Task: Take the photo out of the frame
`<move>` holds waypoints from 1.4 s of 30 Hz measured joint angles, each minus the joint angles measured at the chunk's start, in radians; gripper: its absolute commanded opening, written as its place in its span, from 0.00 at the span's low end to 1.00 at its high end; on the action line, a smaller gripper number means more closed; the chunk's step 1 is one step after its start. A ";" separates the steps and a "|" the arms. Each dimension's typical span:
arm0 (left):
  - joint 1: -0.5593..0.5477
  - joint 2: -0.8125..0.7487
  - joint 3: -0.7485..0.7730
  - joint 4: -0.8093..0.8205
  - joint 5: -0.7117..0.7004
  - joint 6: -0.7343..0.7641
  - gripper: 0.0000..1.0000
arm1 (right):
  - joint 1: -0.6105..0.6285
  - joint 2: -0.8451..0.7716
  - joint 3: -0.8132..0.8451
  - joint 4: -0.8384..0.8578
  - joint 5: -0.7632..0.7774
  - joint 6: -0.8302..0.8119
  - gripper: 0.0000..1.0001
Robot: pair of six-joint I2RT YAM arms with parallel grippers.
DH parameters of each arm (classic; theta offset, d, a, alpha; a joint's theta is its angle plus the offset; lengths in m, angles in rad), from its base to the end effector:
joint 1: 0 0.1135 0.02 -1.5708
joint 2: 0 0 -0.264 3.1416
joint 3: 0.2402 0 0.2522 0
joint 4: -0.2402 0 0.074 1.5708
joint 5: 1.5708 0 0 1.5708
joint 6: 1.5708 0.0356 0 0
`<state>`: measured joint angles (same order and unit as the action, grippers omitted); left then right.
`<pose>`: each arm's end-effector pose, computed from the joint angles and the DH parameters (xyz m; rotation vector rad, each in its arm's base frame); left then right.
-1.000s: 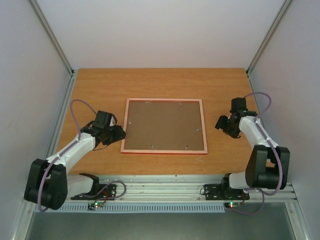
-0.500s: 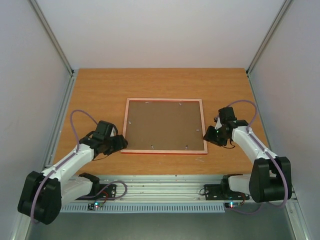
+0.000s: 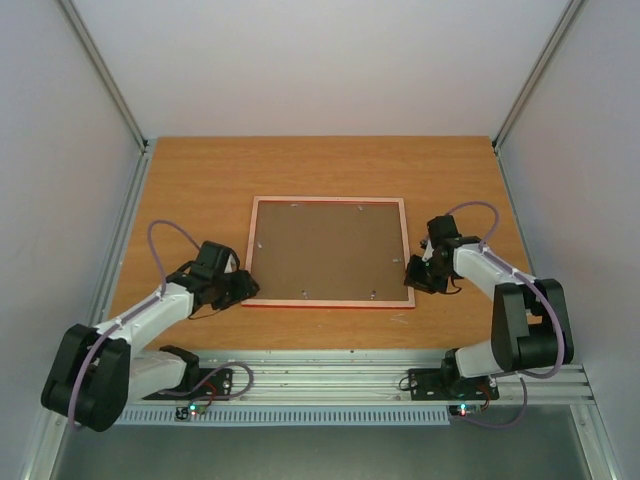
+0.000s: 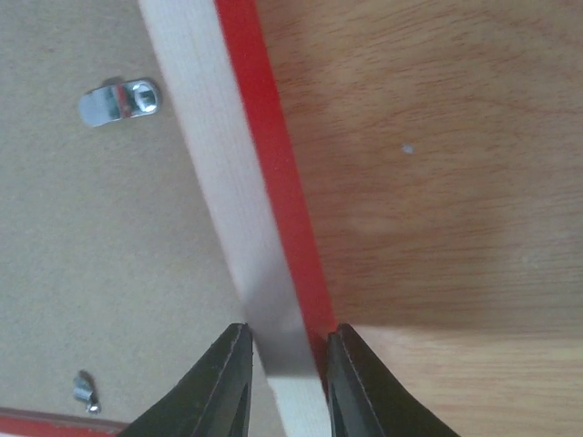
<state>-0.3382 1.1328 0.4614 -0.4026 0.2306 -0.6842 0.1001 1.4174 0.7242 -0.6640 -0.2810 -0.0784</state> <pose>0.1755 -0.0704 0.1516 -0.3943 2.7261 -0.6198 0.2272 0.0327 0.1583 -0.3026 2.8880 0.4140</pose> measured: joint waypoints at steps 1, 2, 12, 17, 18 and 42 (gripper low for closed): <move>0.000 0.010 0.000 0.007 0.003 -0.001 0.54 | 0.000 0.011 0.002 0.003 0.003 0.000 0.21; 0.000 0.022 0.000 0.016 0.006 -0.003 0.53 | 0.000 0.026 0.005 0.005 0.004 -0.002 0.20; 0.001 0.095 0.017 0.071 -0.007 -0.011 0.53 | 0.001 0.106 0.087 0.002 0.015 -0.046 0.06; 0.001 0.169 0.074 0.075 -0.019 -0.010 0.52 | 0.001 0.209 0.201 -0.028 0.038 -0.081 0.06; 0.001 0.185 0.087 0.079 -0.019 -0.007 0.52 | 0.001 0.233 0.229 -0.029 0.046 -0.089 0.07; -0.002 0.202 0.184 -0.006 -0.116 0.102 0.42 | 0.106 -0.027 0.213 -0.032 0.105 -0.117 0.59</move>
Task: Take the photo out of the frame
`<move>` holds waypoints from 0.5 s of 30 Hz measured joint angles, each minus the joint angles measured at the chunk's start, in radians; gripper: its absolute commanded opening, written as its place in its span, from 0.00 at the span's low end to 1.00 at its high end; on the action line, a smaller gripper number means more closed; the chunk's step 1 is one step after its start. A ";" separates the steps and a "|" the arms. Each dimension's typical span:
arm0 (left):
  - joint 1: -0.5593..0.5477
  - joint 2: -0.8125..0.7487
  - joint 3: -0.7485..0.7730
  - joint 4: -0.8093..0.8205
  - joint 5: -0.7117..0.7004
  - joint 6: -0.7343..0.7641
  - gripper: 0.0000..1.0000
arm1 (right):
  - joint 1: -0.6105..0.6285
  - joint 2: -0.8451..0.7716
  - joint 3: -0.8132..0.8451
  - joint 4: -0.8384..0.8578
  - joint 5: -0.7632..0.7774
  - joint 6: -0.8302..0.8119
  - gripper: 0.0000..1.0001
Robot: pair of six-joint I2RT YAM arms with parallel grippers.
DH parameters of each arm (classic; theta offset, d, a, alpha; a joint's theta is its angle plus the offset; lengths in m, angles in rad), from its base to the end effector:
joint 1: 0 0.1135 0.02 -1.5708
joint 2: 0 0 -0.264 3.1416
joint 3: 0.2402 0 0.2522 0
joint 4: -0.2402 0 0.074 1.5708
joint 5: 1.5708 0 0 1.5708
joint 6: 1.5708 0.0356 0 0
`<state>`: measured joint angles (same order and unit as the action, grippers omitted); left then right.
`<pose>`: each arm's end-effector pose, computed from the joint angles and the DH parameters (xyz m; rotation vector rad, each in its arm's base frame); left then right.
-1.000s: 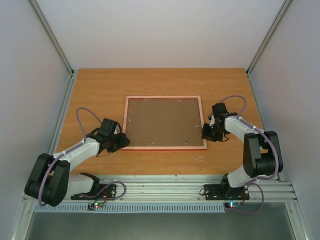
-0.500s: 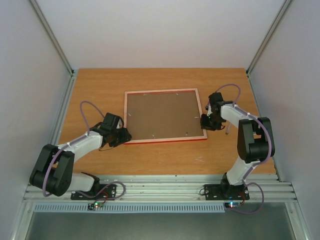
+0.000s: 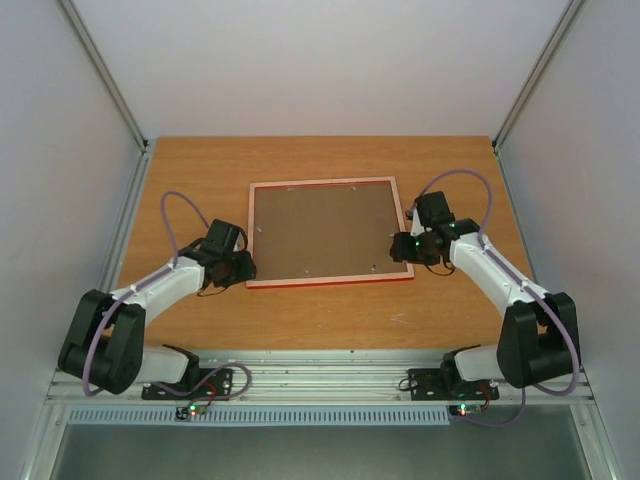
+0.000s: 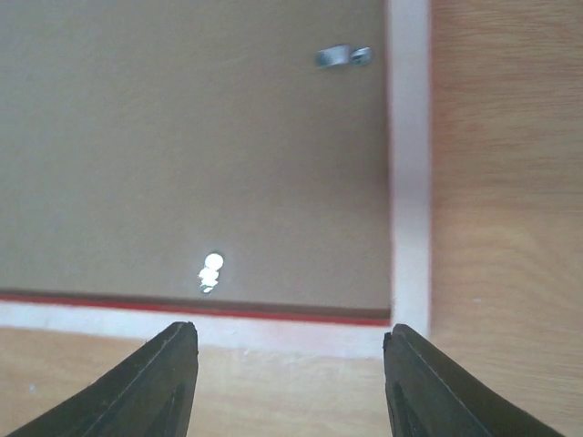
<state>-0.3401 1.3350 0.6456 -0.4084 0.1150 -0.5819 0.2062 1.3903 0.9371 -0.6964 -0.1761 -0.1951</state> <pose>0.2205 -0.0824 0.1633 -0.2922 2.7203 -0.4343 0.2568 0.0601 0.2204 -0.5906 2.6471 0.2426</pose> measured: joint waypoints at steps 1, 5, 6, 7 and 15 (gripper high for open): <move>0.000 0.002 0.006 -0.005 -0.006 0.007 0.42 | 0.021 -0.019 -0.008 0.000 0.006 0.003 0.62; -0.001 0.035 0.039 -0.014 -0.018 0.032 0.40 | 0.130 -0.077 -0.038 0.005 0.040 0.014 0.72; -0.001 0.044 0.045 -0.015 -0.018 0.038 0.40 | 0.158 -0.087 -0.043 0.008 0.051 0.014 0.78; -0.001 0.052 0.050 -0.015 -0.018 0.043 0.40 | 0.189 -0.096 -0.046 0.008 0.067 0.016 0.86; -0.002 0.111 0.106 -0.050 -0.030 0.095 0.36 | 0.409 -0.135 -0.058 0.043 0.200 0.008 0.99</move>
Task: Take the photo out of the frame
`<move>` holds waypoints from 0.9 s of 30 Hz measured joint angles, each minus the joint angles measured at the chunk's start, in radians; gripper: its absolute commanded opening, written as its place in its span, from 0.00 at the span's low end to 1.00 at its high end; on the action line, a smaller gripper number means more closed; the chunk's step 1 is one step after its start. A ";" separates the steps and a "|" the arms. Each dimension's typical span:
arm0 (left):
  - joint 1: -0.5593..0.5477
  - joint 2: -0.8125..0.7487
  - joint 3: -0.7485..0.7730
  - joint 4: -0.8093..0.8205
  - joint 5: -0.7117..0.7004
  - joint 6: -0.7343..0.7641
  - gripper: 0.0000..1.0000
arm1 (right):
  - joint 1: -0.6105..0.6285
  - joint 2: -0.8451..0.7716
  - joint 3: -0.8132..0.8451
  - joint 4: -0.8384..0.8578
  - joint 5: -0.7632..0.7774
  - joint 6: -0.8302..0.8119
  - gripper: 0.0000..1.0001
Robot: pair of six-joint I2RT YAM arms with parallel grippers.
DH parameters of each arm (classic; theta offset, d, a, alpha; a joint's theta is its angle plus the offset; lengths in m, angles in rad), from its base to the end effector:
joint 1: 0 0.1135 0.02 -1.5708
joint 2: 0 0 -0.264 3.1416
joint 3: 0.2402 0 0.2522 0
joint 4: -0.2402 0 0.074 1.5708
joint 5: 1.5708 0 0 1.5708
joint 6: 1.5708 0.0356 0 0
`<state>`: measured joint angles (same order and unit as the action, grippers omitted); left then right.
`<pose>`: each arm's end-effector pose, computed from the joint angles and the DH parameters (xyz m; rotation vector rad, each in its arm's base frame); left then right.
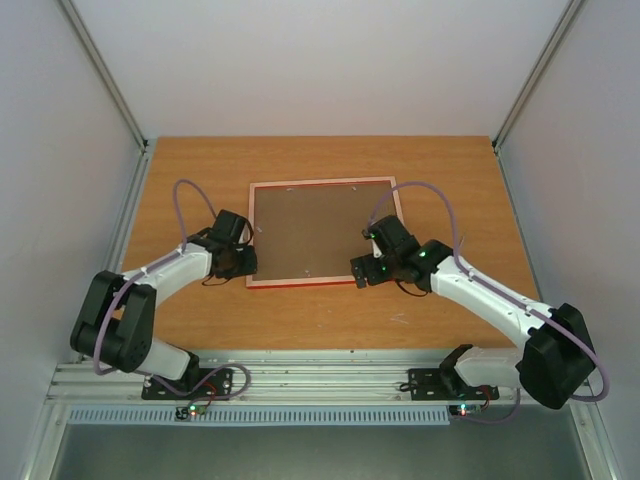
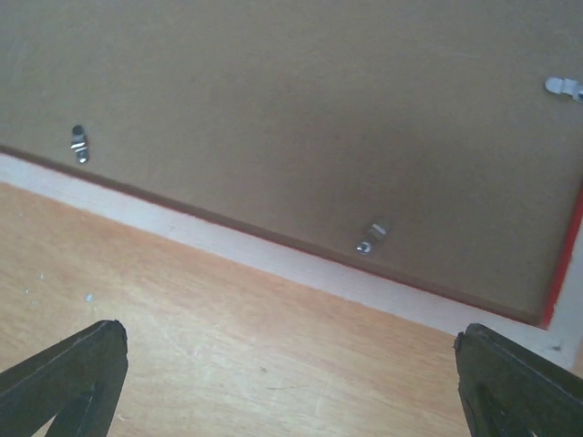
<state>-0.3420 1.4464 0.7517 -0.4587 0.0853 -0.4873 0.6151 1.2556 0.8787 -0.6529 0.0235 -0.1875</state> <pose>0.2422 -0.0895 0.1647 -0.1763 2.7676 -0.3449 0.2001 0.1404 0.2362 -1.0099 2.4017 0.1234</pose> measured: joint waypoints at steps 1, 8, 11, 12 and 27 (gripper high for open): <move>0.000 0.006 0.005 -0.002 -0.006 0.007 0.35 | 0.027 -0.001 -0.001 0.003 0.020 -0.002 0.98; 0.000 0.042 0.009 -0.005 -0.015 0.032 0.32 | 0.222 -0.005 -0.003 0.032 0.167 -0.014 0.98; 0.000 0.045 0.009 -0.001 -0.014 0.036 0.29 | 0.303 -0.008 -0.003 0.054 0.248 -0.025 0.99; 0.000 0.047 0.009 -0.001 -0.014 0.039 0.29 | 0.322 -0.008 -0.003 0.063 0.269 -0.030 0.99; 0.000 0.063 0.006 0.014 0.006 0.055 0.18 | 0.479 -0.095 -0.096 0.443 0.546 -0.335 0.97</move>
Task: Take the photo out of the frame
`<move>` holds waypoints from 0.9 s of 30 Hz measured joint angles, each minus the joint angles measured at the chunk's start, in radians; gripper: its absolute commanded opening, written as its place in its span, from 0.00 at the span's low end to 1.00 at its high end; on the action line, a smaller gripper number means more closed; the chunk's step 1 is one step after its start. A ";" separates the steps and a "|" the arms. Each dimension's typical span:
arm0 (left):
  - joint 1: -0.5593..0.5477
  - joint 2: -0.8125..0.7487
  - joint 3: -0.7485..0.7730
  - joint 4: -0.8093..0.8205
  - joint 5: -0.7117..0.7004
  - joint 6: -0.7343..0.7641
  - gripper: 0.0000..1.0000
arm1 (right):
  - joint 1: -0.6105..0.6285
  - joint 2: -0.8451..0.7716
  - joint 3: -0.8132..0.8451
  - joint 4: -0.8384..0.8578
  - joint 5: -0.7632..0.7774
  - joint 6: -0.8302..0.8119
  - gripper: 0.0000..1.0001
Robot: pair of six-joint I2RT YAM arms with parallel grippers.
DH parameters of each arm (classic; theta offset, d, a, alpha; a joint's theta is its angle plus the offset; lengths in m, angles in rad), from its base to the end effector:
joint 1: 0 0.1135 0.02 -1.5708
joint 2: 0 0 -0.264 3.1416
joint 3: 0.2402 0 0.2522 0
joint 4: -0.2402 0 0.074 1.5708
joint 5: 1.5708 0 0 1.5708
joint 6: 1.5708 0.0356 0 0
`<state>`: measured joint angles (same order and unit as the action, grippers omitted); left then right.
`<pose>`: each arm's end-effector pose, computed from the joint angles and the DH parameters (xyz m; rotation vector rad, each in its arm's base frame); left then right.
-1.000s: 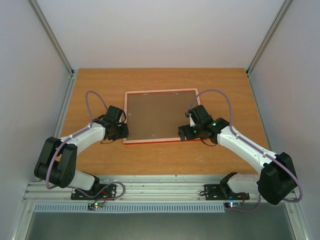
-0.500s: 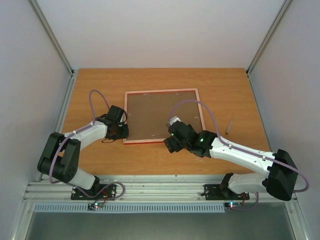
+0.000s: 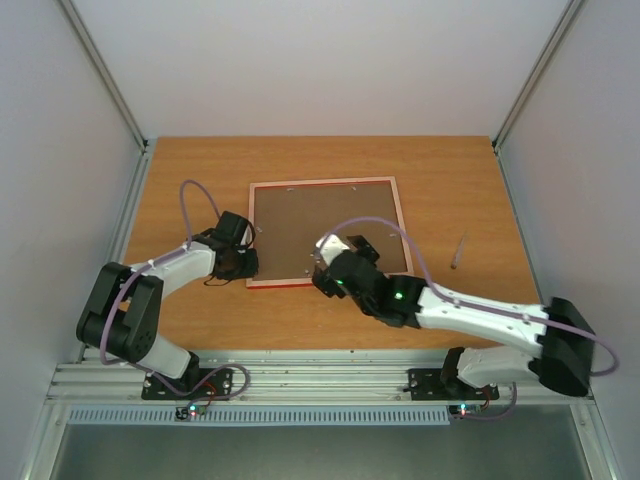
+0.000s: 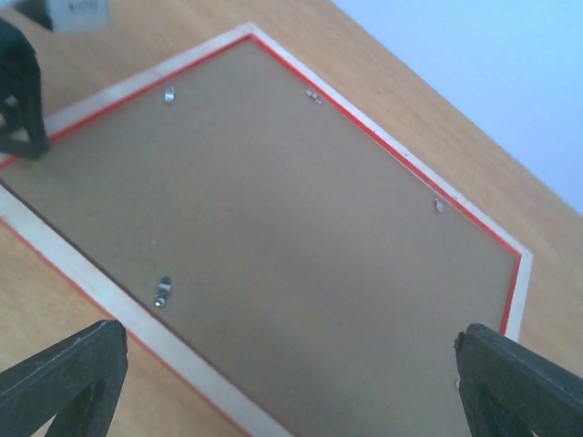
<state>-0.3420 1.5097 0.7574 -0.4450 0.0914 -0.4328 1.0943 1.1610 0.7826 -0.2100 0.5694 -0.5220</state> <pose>0.2473 -0.0915 0.1515 -0.1033 2.8108 -0.3199 0.1322 0.2143 0.2632 -1.2561 1.6425 -0.2651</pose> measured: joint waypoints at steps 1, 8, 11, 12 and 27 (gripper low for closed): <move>0.000 -0.002 -0.001 0.001 0.000 0.000 0.17 | 0.000 0.055 0.034 -0.009 0.009 -0.020 0.96; 0.000 -0.019 -0.018 0.004 -0.001 0.000 0.13 | 0.008 0.192 0.051 0.034 -0.030 -0.083 0.97; 0.000 -0.026 -0.023 0.003 0.000 0.000 0.12 | 0.008 0.169 0.000 0.063 -0.077 -0.100 0.96; 0.000 -0.027 -0.024 0.003 0.000 0.000 0.11 | 0.008 0.168 -0.008 0.070 -0.098 -0.105 0.97; 0.000 -0.091 -0.053 -0.017 0.003 -0.003 0.05 | 0.124 0.360 -0.021 0.179 -0.086 -0.251 0.98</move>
<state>-0.3420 1.4185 0.7044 -0.4622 0.0944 -0.4362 1.2186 1.5211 0.7620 -0.0315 0.4831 -0.7734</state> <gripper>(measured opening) 0.170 0.985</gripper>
